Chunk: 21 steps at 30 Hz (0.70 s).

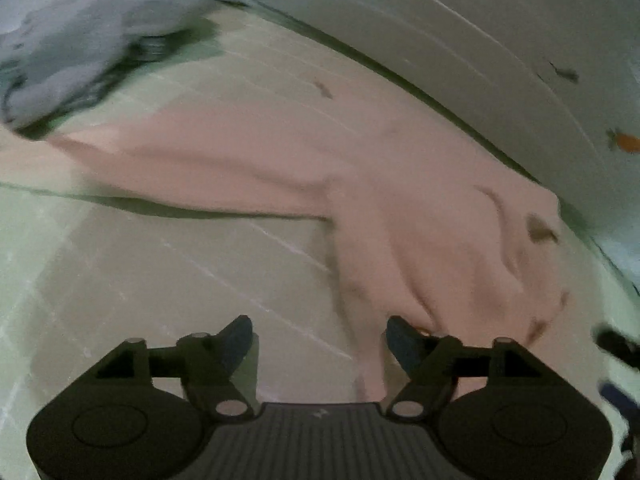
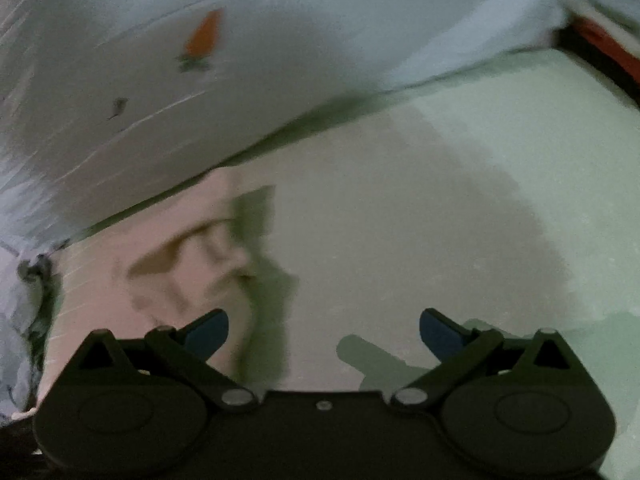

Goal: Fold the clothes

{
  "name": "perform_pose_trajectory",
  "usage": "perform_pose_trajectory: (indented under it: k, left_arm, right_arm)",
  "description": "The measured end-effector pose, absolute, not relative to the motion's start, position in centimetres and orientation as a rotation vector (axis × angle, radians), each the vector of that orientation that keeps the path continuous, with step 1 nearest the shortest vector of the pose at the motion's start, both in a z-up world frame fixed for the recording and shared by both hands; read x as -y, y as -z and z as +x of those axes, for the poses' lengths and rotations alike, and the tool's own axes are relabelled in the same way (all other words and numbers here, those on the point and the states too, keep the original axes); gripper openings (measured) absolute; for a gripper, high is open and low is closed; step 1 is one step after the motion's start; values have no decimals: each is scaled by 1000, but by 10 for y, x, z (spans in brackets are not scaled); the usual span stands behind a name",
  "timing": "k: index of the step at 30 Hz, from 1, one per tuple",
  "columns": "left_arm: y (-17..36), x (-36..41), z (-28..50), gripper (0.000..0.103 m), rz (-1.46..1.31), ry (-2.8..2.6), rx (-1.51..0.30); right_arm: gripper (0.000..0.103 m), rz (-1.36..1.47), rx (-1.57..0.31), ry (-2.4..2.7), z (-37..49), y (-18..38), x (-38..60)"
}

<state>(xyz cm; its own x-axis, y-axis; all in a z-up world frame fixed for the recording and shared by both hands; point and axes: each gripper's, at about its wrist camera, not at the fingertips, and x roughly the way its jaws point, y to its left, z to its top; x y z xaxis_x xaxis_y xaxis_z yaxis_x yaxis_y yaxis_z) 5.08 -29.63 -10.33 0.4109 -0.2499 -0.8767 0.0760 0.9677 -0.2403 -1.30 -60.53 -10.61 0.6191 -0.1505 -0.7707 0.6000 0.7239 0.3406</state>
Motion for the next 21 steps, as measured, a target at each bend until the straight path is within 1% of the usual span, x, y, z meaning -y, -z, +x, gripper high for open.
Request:
perform_pose_trajectory:
  k: [4, 6, 8, 9, 10, 11, 12, 13, 18, 21]
  left_arm:
    - [109, 322, 44, 79, -53, 227, -1140]
    - [113, 332, 38, 79, 32, 208, -1142]
    - [117, 336, 33, 79, 100, 197, -1144]
    - [120, 336, 32, 79, 128, 194, -1144]
    - [121, 336, 31, 79, 145, 191, -1143]
    - [122, 333, 29, 82, 148, 189, -1139]
    - [122, 330, 28, 82, 151, 188, -1136]
    - [122, 328, 27, 82, 151, 184, -1134]
    - [124, 317, 25, 84, 110, 151, -1142]
    - [125, 313, 23, 83, 74, 144, -1158]
  right_arm:
    - [103, 542, -851, 383, 25, 112, 578]
    - [102, 460, -912, 379, 37, 121, 565]
    - [92, 396, -961, 385, 39, 129, 560]
    - [85, 364, -985, 389, 40, 133, 557]
    - [80, 357, -990, 394, 36, 134, 558]
    - [76, 357, -986, 405, 29, 133, 562]
    - [70, 358, -982, 417, 22, 131, 567]
    - [68, 362, -970, 433, 14, 130, 573]
    - [68, 410, -949, 599, -29, 128, 606]
    - [68, 376, -956, 623, -39, 124, 599]
